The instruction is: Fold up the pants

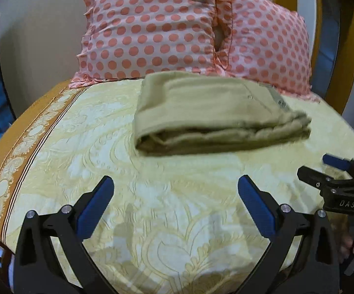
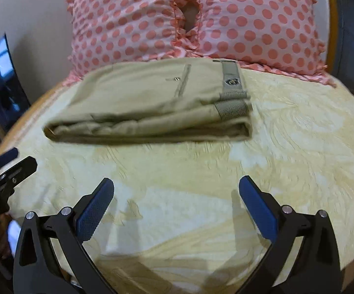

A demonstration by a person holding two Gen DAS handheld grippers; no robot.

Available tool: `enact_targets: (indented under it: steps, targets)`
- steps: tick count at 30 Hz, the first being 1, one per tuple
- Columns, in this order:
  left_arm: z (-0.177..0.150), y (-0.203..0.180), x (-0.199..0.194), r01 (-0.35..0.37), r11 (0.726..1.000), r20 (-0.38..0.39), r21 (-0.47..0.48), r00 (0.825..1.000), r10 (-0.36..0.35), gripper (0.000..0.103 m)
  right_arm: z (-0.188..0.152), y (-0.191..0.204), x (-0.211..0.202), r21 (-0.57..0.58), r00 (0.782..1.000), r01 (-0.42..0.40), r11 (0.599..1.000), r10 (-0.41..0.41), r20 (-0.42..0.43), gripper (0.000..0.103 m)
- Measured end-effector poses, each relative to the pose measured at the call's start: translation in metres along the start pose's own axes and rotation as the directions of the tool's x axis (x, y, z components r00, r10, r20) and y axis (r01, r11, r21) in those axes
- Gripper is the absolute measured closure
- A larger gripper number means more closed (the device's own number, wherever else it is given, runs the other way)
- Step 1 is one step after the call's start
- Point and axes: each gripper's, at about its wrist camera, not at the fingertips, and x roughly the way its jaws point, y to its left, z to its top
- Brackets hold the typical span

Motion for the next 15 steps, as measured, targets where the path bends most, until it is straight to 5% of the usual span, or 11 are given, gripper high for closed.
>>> enact_targets:
  steps: [9,15]
  targets:
    - [-0.018,-0.003,0.016,-0.025,1.0,-0.064,-0.007,0.998,0.025,0.002,-0.018,0.01,0.001,-0.038,0.998,0.069,0.997,-0.069,0.0,0.001]
    - [-0.028,-0.005,0.012,-0.052,0.999,-0.02,0.002,0.998,0.052,0.002,-0.024,0.012,-0.001,-0.03,0.996,0.08,0.996,-0.079,0.037,0.001]
